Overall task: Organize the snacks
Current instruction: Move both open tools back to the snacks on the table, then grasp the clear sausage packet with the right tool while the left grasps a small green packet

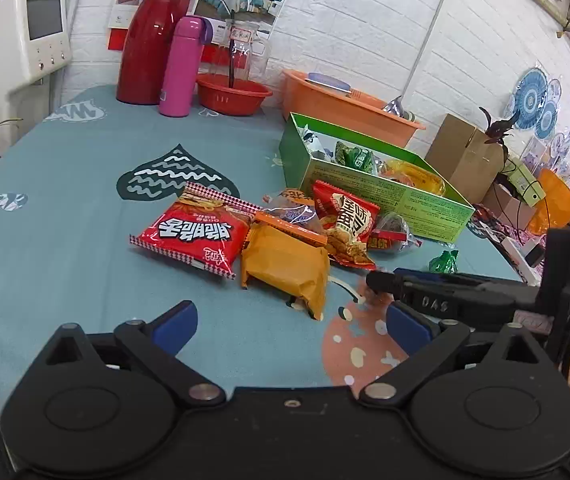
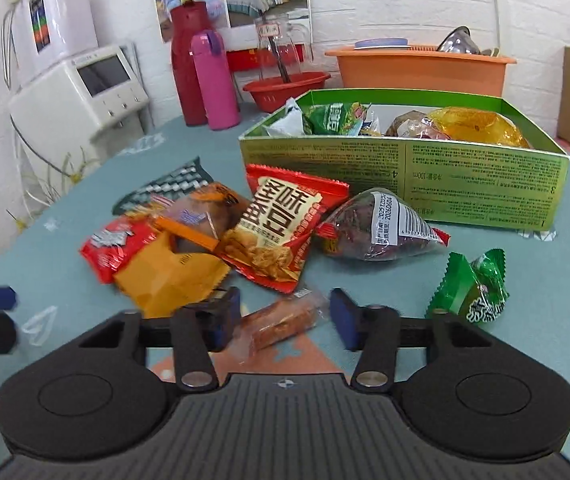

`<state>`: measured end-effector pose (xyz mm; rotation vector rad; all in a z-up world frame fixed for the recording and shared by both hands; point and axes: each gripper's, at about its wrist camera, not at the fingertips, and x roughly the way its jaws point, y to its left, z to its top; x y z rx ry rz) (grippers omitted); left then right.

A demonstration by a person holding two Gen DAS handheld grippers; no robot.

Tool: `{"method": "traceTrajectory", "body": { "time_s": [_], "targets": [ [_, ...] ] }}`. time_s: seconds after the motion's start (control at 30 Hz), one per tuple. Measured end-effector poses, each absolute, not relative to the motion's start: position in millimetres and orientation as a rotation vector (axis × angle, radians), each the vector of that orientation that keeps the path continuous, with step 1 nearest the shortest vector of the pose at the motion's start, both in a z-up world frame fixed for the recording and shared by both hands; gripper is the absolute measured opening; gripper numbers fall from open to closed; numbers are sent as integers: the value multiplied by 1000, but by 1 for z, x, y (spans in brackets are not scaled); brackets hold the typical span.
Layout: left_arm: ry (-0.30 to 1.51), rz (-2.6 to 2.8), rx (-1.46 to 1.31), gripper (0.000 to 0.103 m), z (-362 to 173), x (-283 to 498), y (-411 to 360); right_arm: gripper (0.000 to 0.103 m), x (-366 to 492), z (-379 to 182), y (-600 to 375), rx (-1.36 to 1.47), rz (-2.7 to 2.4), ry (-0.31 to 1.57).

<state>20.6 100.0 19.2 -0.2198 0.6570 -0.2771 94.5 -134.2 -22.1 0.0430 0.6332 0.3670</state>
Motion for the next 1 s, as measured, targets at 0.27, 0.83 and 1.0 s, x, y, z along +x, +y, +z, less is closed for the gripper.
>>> {"method": "traceTrajectory", "body": {
  "time_s": [0.27,0.83,1.0],
  "targets": [
    [670,-339,-241,103,13,47,93,33,69,-27,-171,-44,423,665],
    [697,-650,-139,103,13,97,-33,77,42,-19,-222,-122,382,600],
    [685,-678,-76,103,7,130,-78,76,48,-23,-221,-132,413,601]
  ]
}}
